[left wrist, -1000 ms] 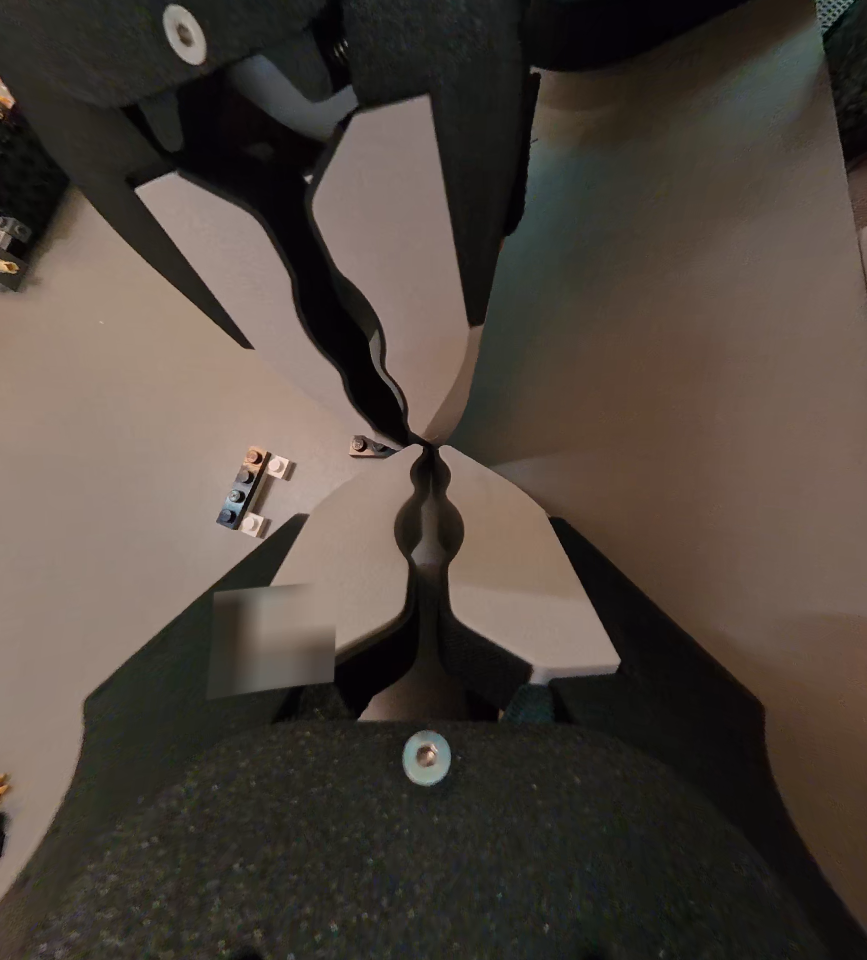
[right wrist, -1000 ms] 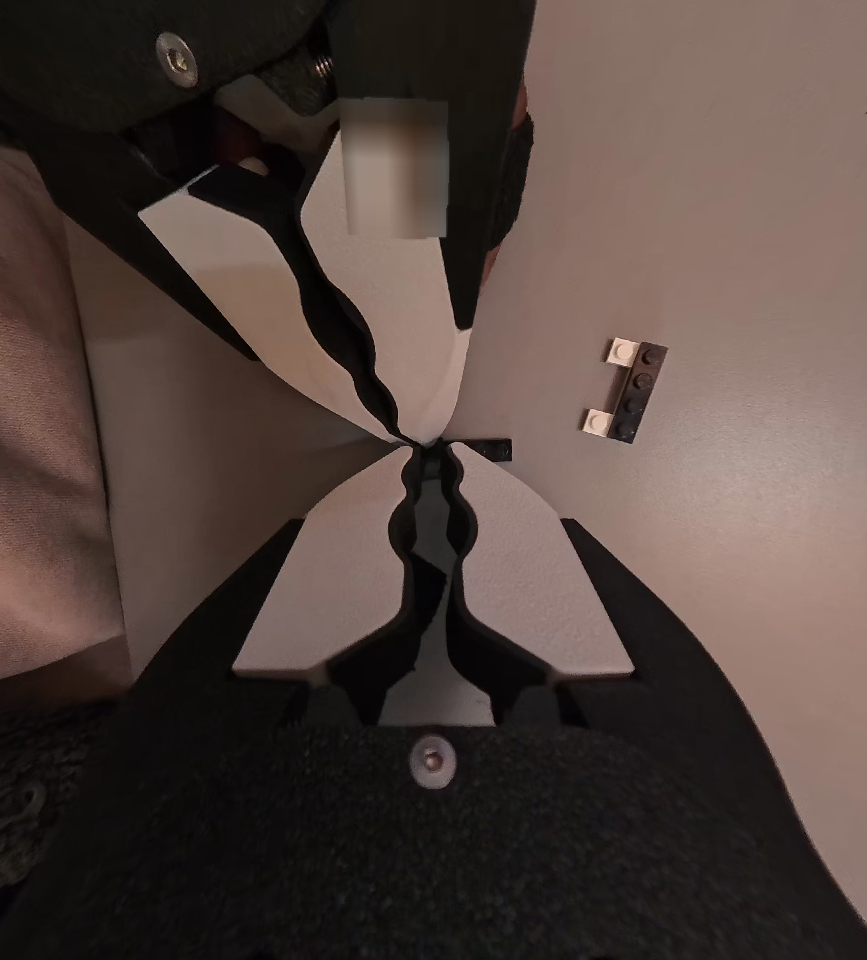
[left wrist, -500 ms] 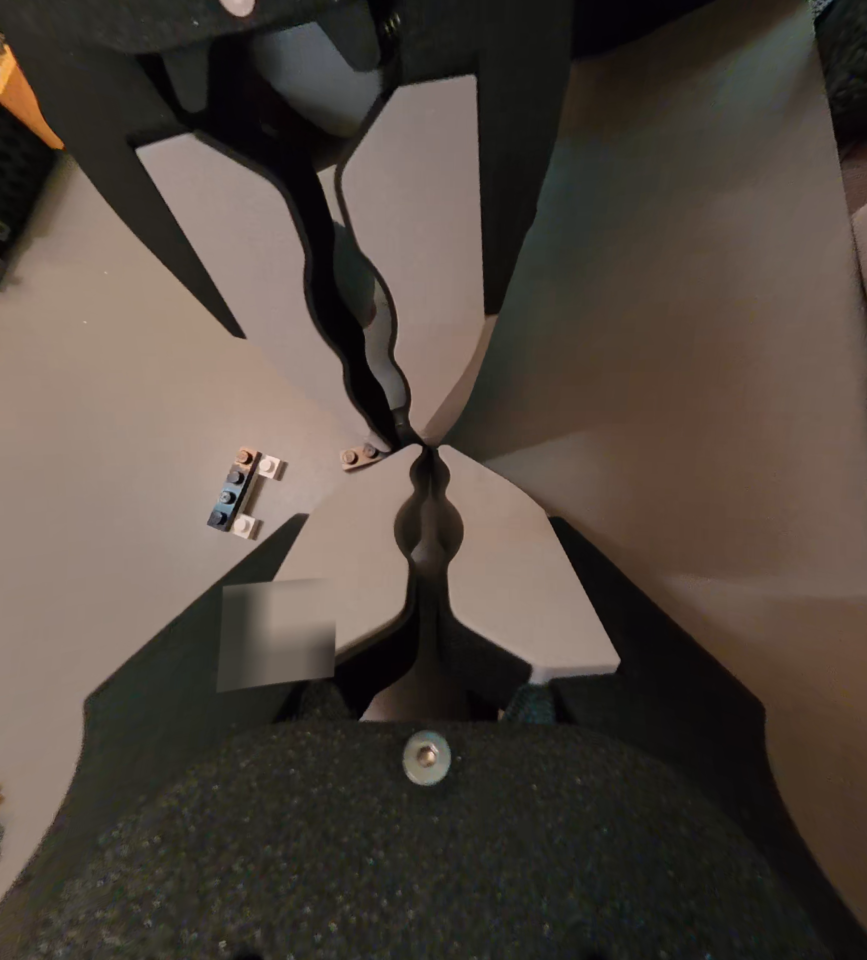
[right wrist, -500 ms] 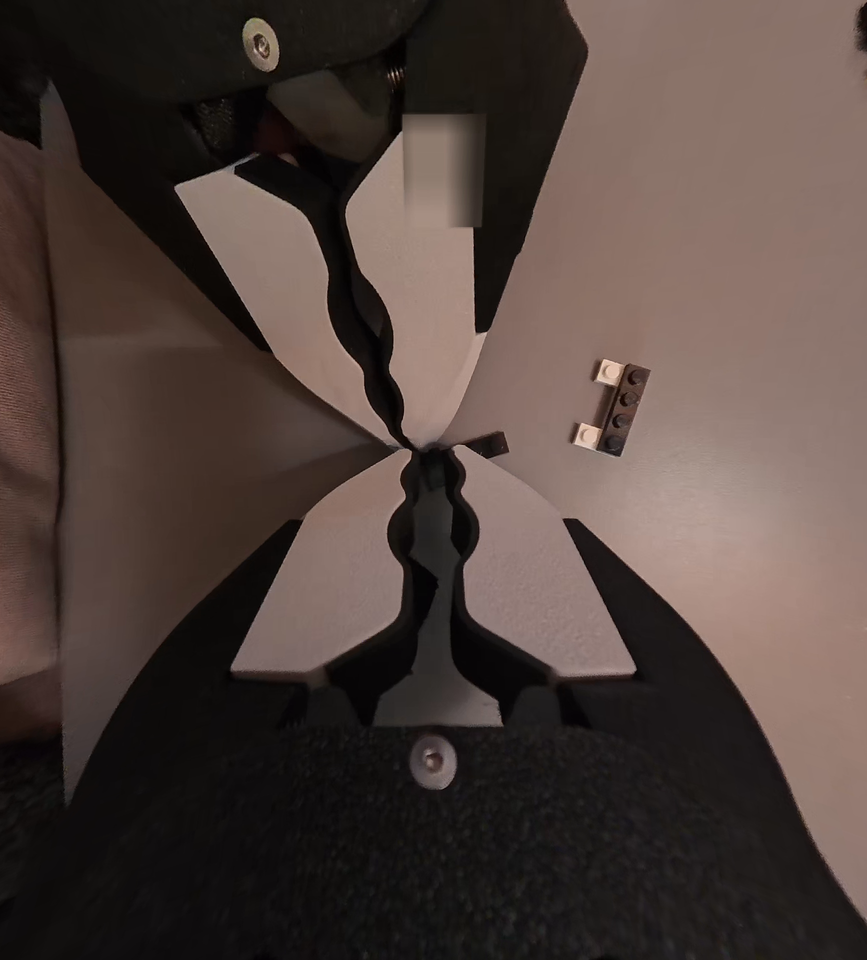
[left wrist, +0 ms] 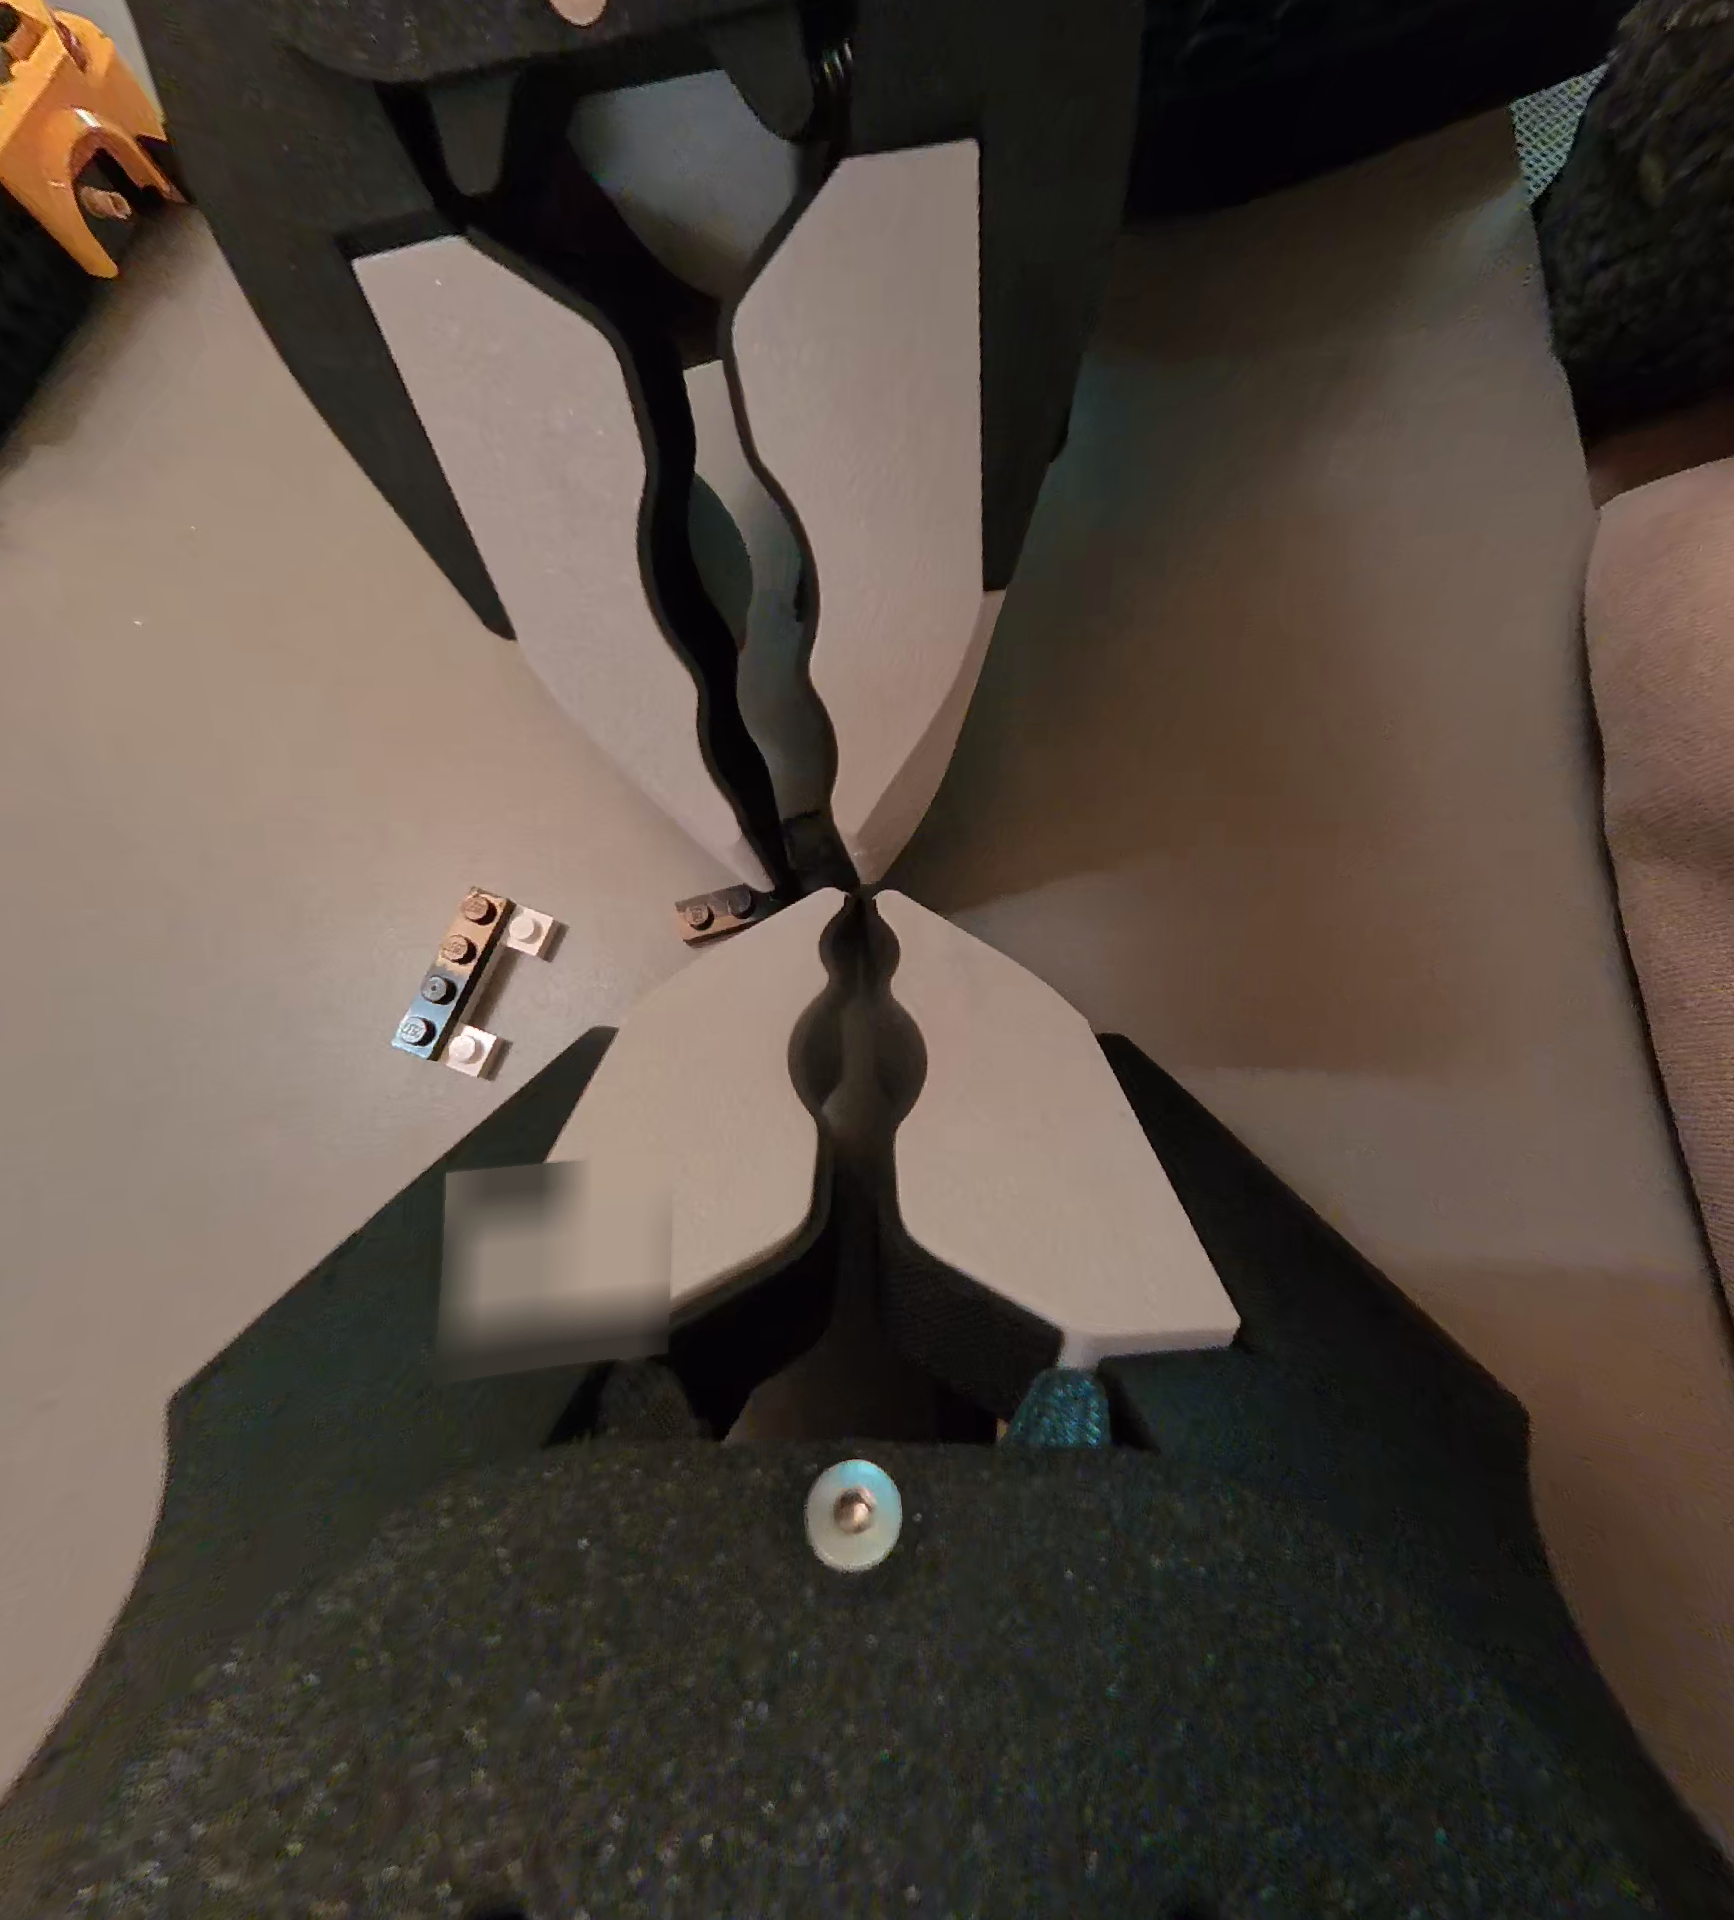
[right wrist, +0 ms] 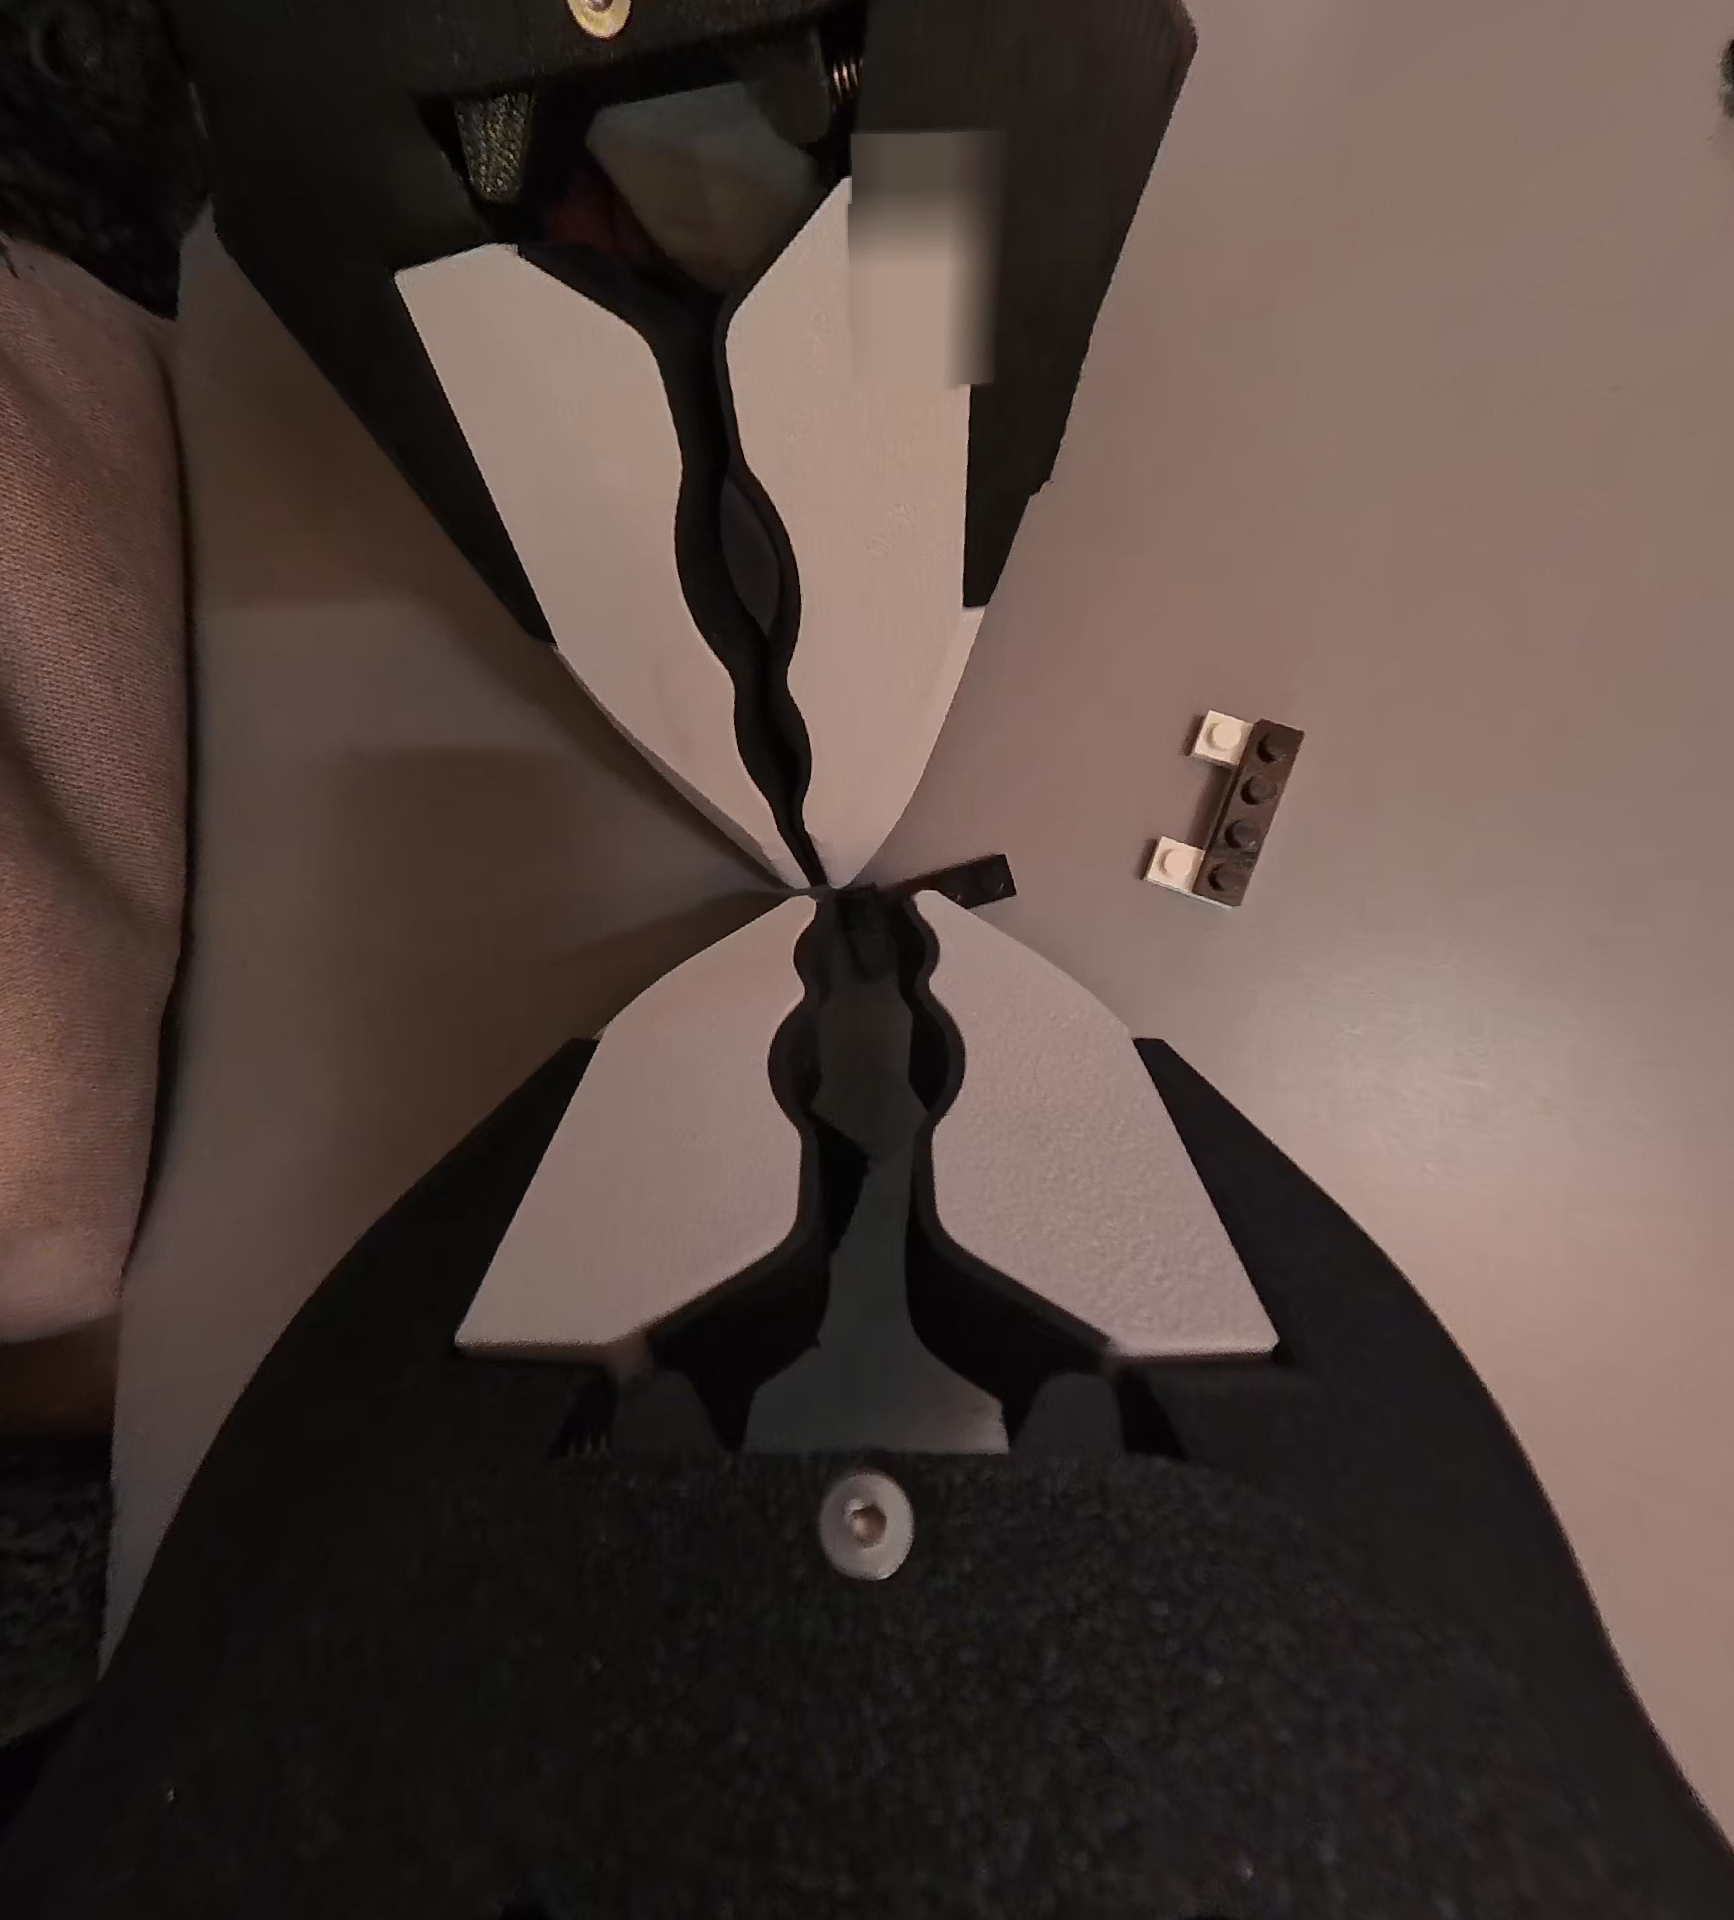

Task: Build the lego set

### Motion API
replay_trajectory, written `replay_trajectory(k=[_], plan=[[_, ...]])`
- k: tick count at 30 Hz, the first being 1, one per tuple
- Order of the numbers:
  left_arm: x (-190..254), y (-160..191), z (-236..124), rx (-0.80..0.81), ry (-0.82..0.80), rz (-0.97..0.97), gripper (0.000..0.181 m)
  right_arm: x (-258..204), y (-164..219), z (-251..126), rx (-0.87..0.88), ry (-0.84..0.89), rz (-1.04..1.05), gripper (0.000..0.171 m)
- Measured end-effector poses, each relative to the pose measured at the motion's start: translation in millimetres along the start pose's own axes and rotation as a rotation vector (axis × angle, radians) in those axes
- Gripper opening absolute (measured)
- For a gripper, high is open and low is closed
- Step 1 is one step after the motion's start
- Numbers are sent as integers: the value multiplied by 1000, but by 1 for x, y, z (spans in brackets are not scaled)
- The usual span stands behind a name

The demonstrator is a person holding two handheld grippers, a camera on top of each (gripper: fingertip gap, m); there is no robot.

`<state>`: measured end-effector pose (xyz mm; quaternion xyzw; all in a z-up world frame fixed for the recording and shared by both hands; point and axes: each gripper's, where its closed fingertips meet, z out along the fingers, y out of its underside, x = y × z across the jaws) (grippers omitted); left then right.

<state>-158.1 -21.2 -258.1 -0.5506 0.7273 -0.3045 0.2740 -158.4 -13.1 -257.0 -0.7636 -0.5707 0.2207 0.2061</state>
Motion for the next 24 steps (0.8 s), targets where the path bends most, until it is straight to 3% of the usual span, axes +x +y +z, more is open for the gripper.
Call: replay_trajectory(k=[12,24], plan=[[0,0,0,4,6,-3,0,0,10,-11,-27,-2,-92,14],[2,0,-2,5,11,-5,0,-2,16,-6,7,-5,-32,12]])
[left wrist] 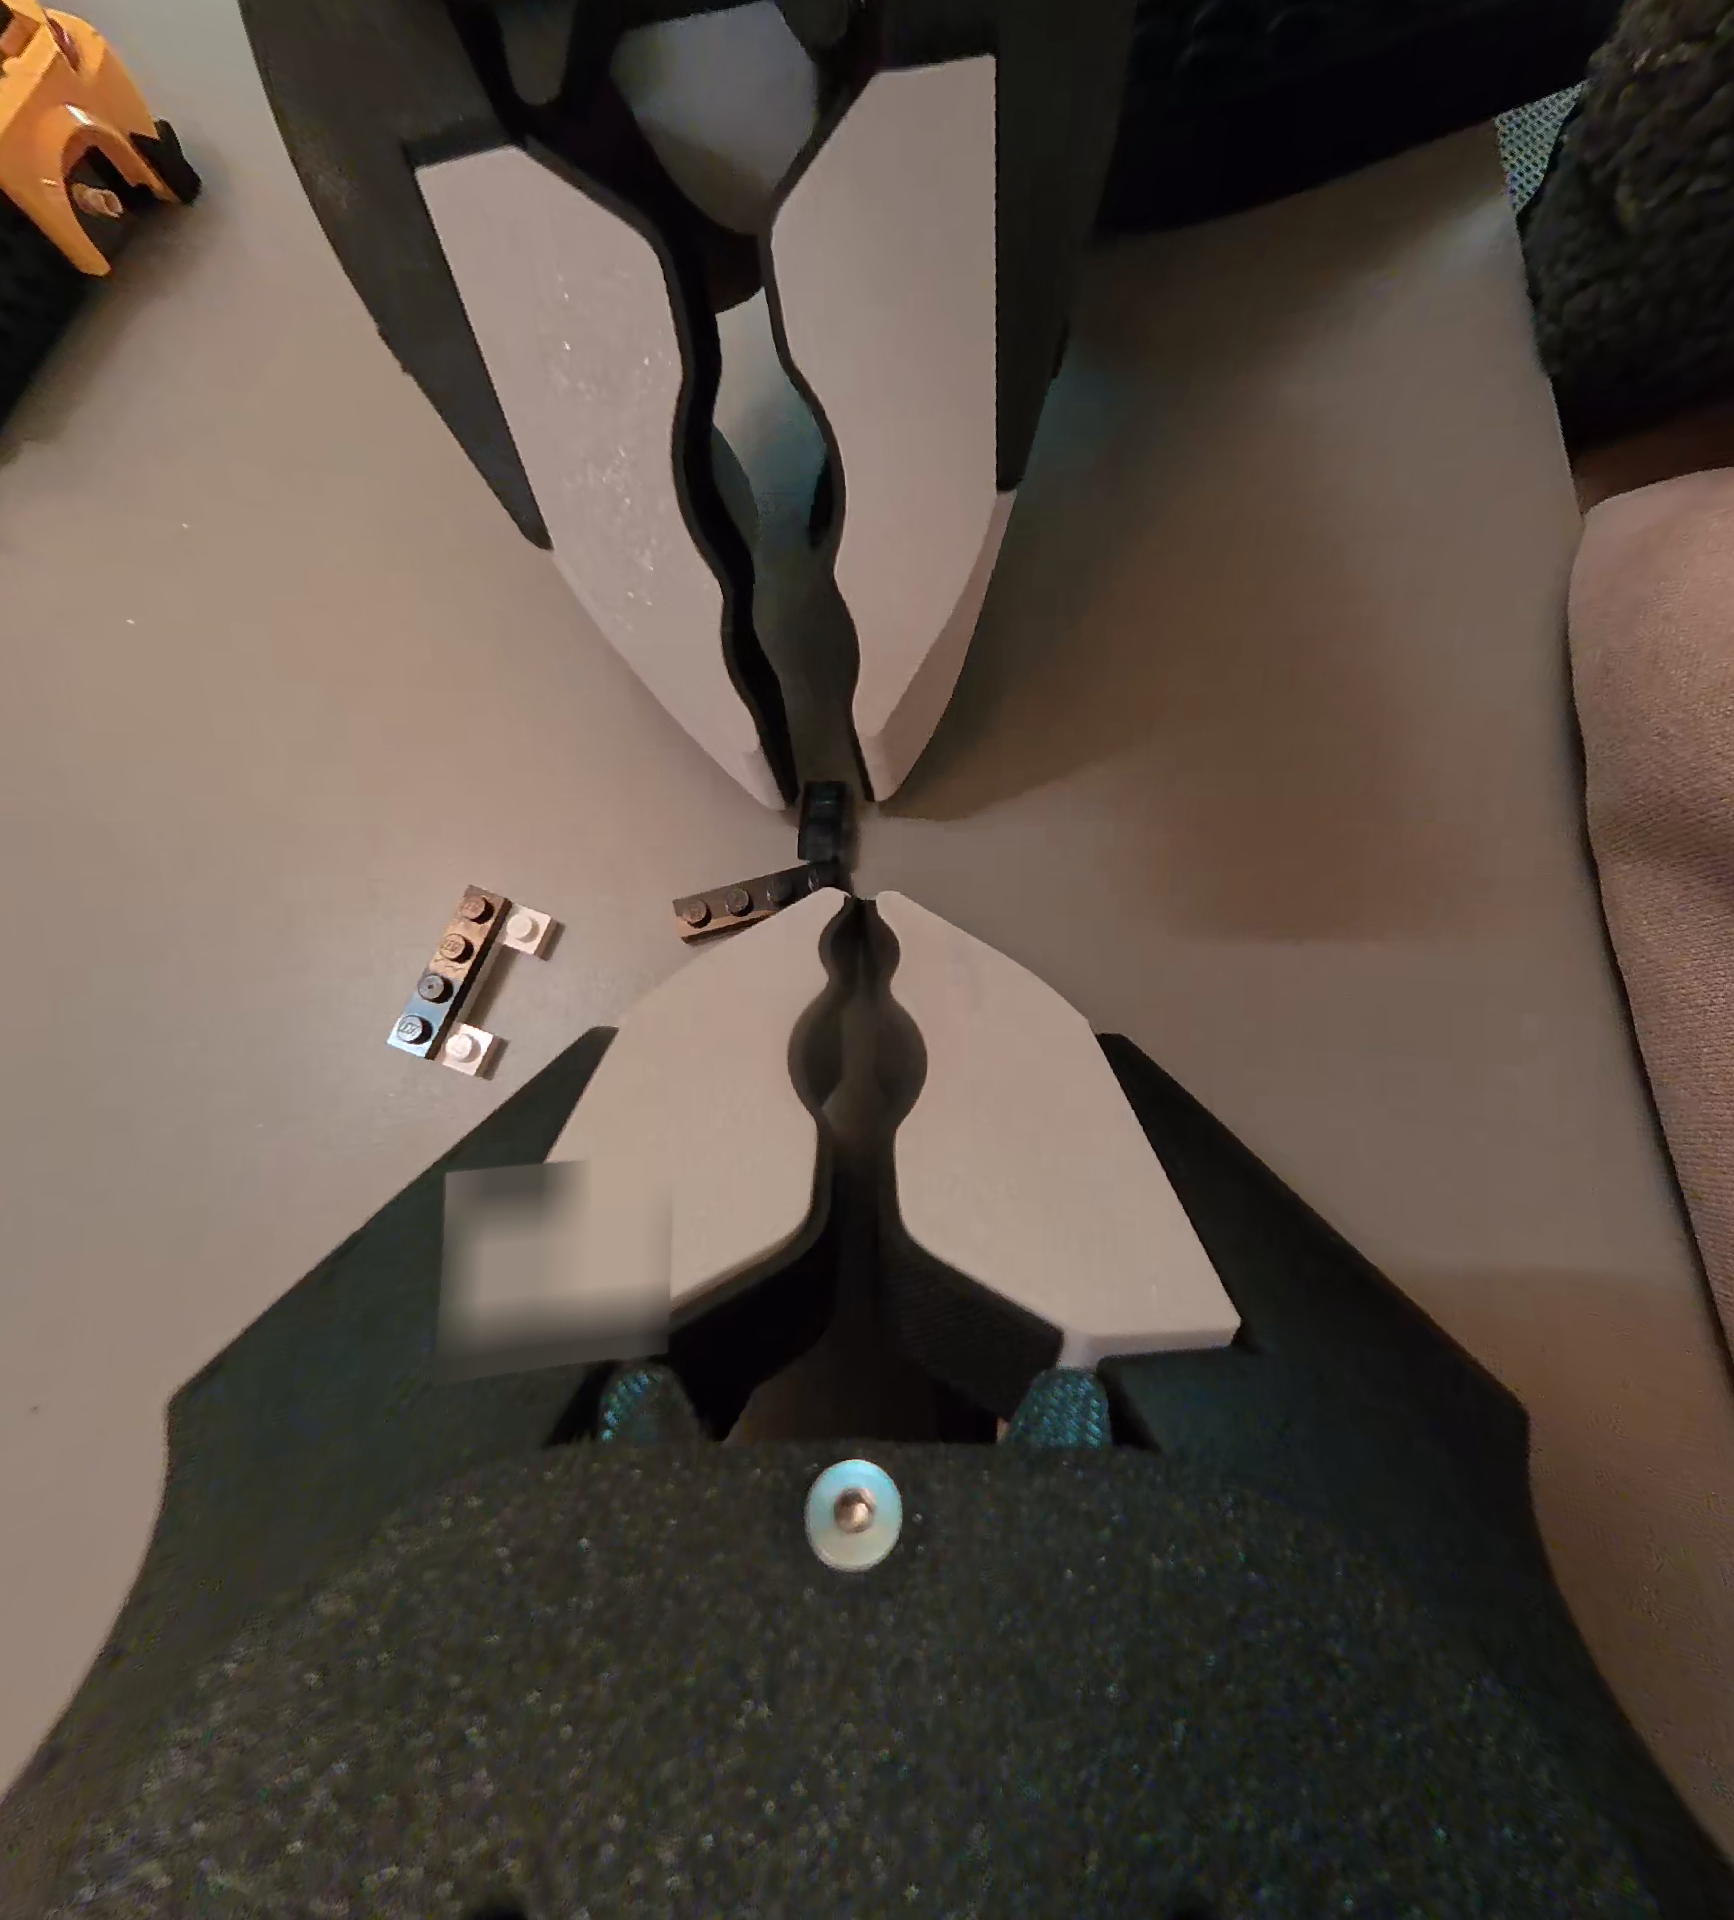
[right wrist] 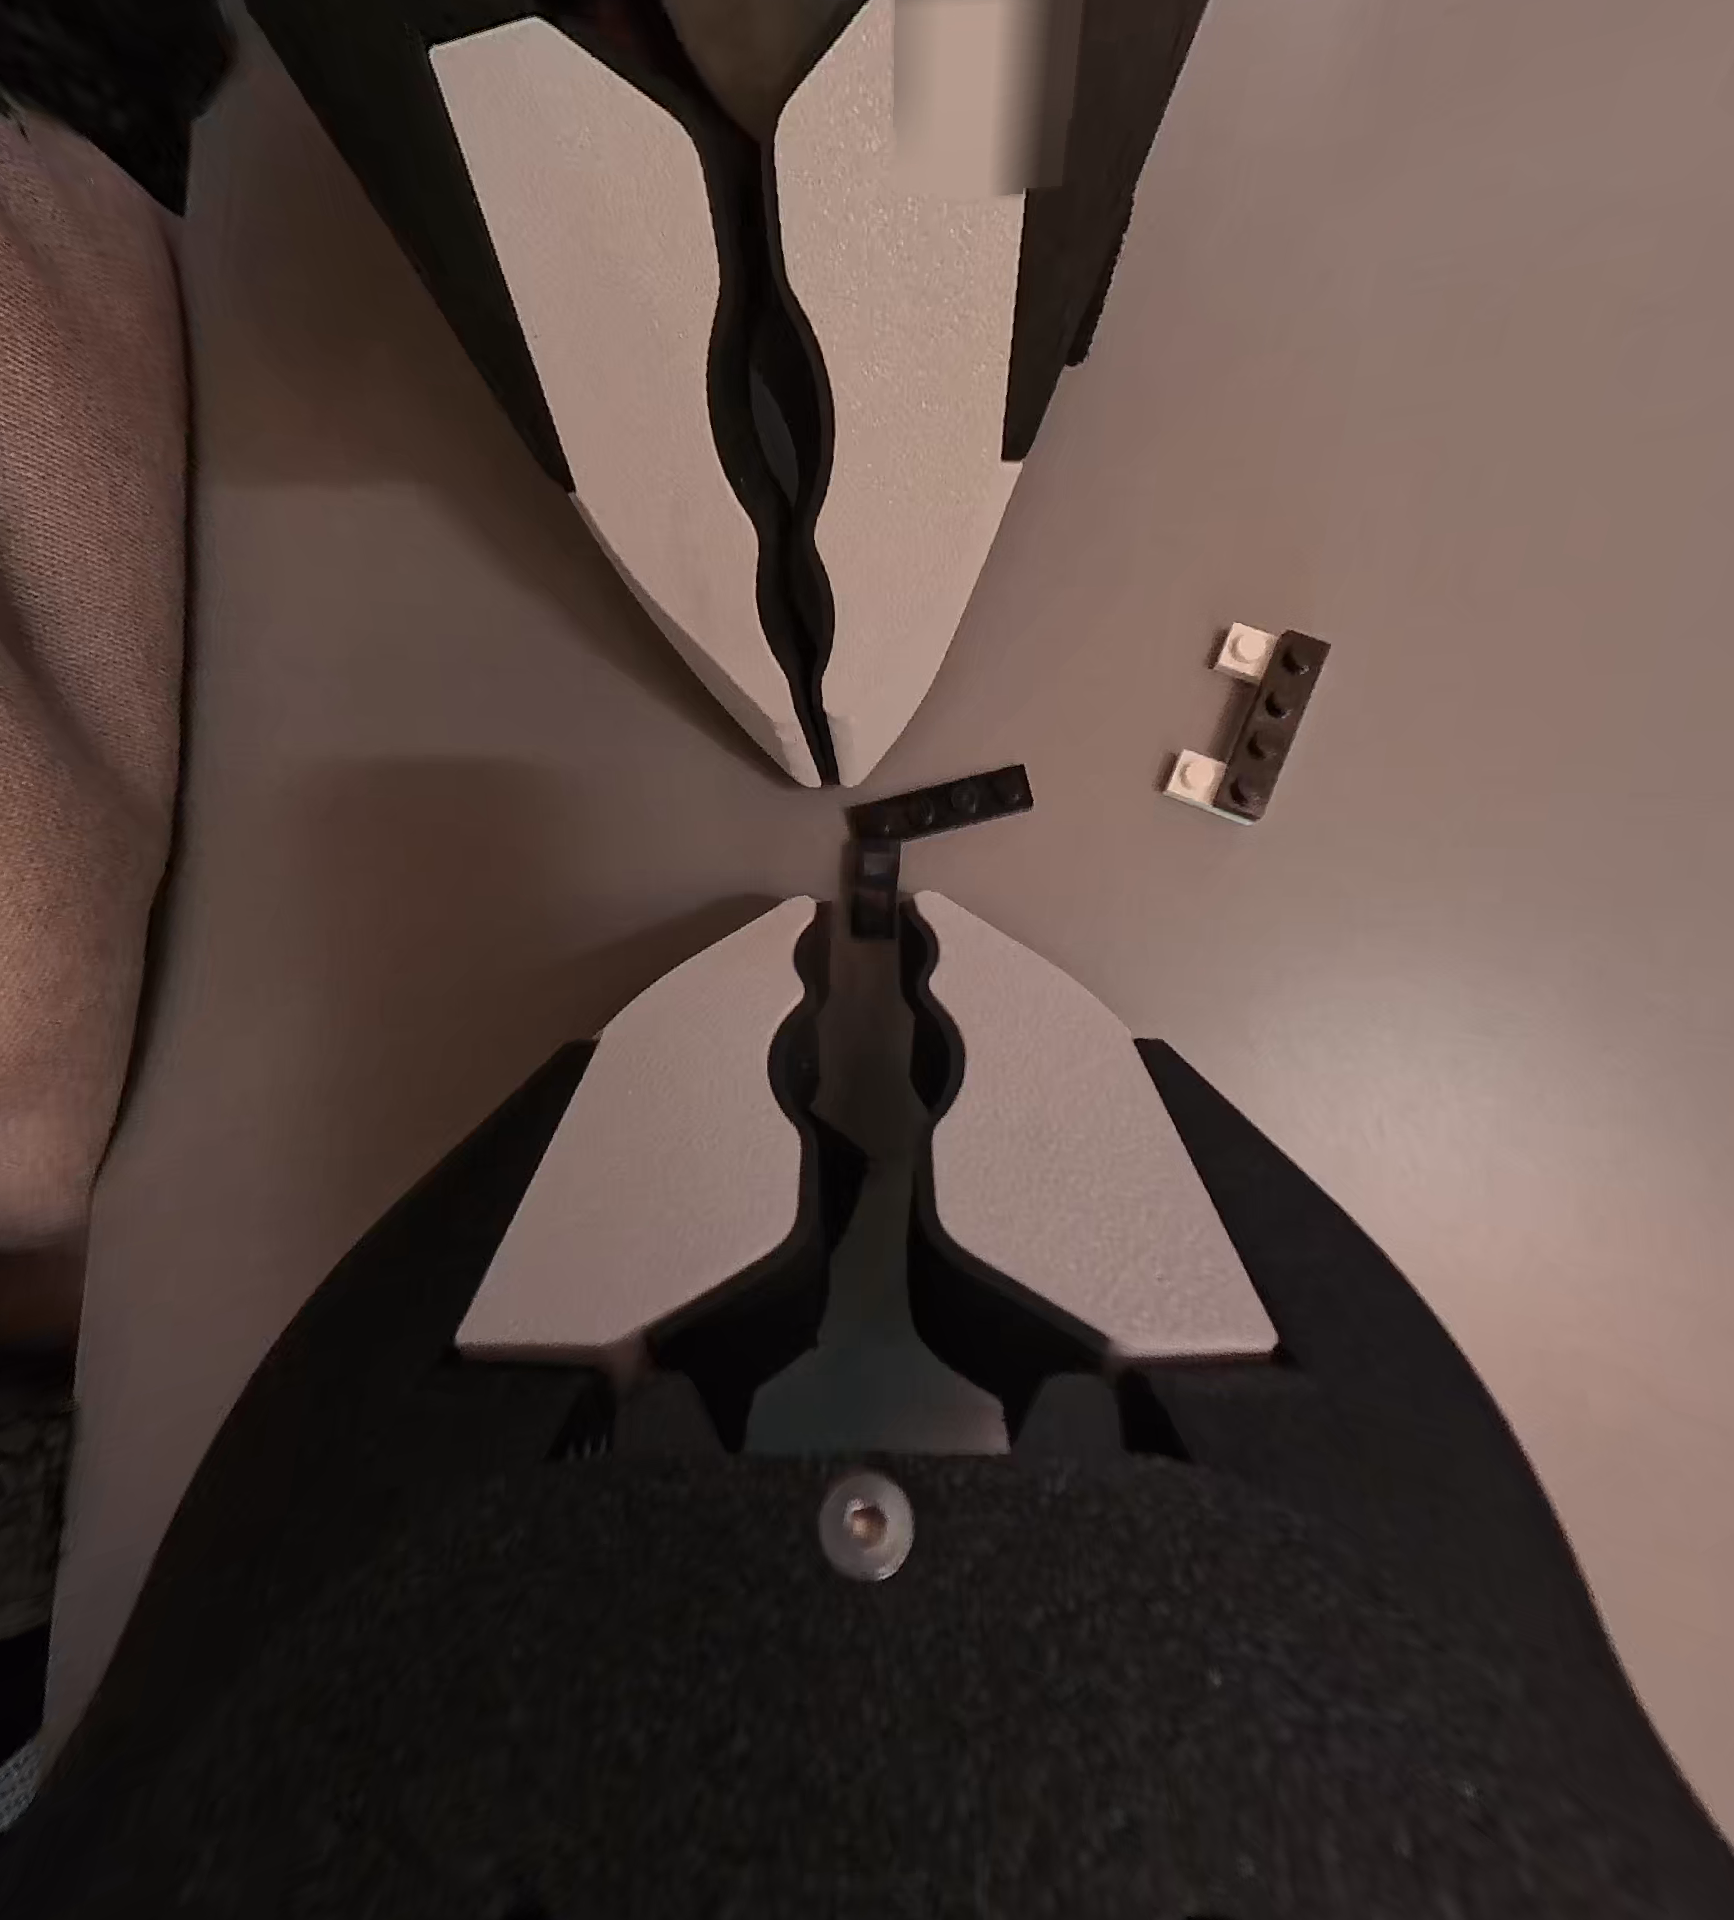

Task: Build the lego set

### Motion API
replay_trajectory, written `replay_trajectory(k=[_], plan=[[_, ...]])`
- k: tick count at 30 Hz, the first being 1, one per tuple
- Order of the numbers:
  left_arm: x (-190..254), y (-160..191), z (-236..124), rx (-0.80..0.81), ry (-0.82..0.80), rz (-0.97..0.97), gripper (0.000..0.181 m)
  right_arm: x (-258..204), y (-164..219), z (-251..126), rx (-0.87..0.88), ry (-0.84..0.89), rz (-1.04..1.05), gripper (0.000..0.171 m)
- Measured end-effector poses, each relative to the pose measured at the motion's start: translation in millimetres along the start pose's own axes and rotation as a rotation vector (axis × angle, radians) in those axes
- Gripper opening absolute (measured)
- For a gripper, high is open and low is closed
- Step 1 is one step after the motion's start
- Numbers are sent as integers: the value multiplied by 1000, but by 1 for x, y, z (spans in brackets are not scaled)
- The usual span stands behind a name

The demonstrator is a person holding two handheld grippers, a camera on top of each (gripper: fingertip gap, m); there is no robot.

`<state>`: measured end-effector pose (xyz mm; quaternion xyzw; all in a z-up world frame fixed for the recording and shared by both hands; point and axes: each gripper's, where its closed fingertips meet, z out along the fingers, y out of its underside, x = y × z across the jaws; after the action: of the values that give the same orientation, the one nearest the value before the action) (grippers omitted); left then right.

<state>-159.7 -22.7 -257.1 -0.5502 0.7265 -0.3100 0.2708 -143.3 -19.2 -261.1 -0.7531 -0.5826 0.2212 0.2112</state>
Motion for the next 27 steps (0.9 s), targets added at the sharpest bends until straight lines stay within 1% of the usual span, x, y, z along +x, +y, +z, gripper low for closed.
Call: replay_trajectory(k=[2,6,14,16,27], plan=[[0,0,0,0,1,1,0,0,0,1,-7,-2,-4,8],[0,-1,0,6,2,1,0,1,-3,-1,-28,-15,-3,8],[-7,-5,-2,37,-14,-14,0,3,-7,-1,-172,-26,-46,7],[-8,-4,-1,31,-19,-6,4,3,-6,1,-204,-35,-54,7],[-8,-5,0,25,-50,53,7,2,-9,2,-258,-52,-61,7]])
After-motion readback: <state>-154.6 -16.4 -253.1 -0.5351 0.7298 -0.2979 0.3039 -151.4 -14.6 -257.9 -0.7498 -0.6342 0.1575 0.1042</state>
